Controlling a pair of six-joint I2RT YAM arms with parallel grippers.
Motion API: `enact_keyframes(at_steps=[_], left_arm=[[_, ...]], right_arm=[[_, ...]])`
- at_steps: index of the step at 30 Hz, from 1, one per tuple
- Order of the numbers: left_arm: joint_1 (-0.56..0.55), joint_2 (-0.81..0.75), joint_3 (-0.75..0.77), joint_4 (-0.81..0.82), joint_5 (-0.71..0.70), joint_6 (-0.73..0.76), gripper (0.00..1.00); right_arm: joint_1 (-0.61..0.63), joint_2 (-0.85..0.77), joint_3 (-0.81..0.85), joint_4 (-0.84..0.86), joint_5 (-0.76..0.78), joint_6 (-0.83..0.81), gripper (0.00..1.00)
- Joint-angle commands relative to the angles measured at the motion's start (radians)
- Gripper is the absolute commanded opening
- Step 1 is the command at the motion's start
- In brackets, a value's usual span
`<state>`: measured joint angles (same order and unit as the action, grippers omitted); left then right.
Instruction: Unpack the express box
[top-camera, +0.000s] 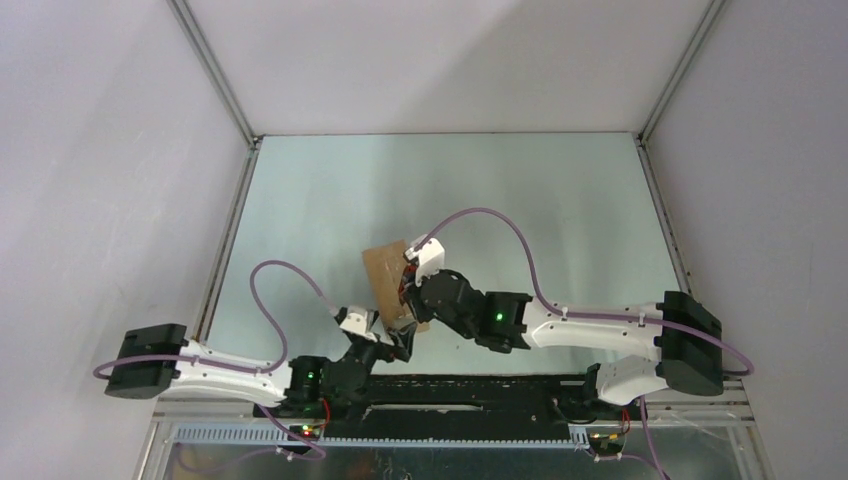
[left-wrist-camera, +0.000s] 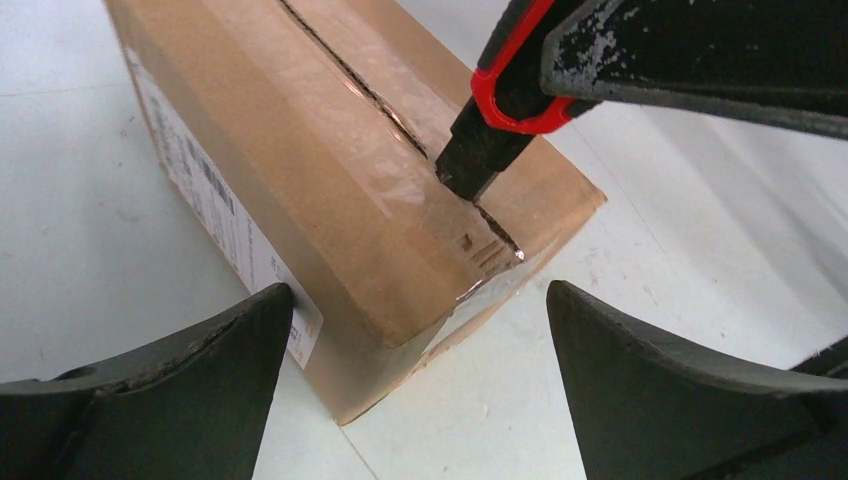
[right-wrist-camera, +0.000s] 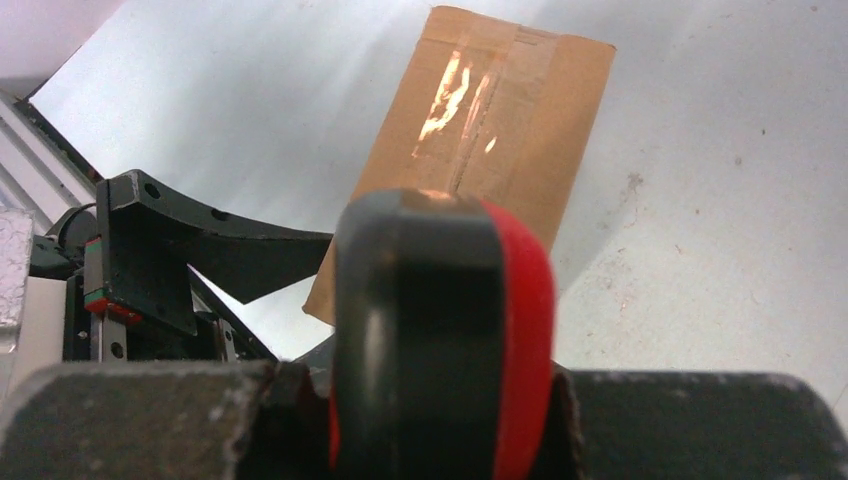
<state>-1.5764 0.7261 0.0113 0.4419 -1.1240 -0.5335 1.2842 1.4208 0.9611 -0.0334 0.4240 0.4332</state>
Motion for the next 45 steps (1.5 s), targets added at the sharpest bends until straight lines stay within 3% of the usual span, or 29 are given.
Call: enact_keyframes(at_steps=[1, 12, 19, 22, 29, 38, 45], left_arm=[[0.045, 0.120, -0.053, 0.315, 0.079, 0.053, 1.00], [0.146, 0.373, 0.020, 0.550, 0.224, 0.108, 0.98], [0.229, 0.496, 0.085, 0.694, 0.485, 0.226, 0.97], [0.257, 0.564, 0.099, 0.748, 0.518, 0.215, 0.95], [0.293, 0.669, 0.164, 0.760, 0.372, 0.146, 0.90], [0.296, 0.634, 0.222, 0.589, 0.190, 0.037, 0.87], [0.283, 0.643, 0.245, 0.576, 0.112, -0.012, 0.84]], right_arm=[[0.004, 0.005, -0.018, -0.112, -0.035, 0.007, 0.00], [-0.033, -0.016, -0.018, -0.178, 0.005, 0.019, 0.00], [-0.087, -0.039, -0.025, -0.165, -0.034, -0.053, 0.00], [-0.102, -0.037, -0.025, -0.181, -0.038, -0.053, 0.00], [-0.092, -0.034, -0.039, -0.201, -0.046, -0.031, 0.00], [-0.071, -0.042, -0.024, -0.240, -0.061, 0.016, 0.00], [-0.028, -0.001, -0.015, -0.307, -0.037, 0.106, 0.00]])
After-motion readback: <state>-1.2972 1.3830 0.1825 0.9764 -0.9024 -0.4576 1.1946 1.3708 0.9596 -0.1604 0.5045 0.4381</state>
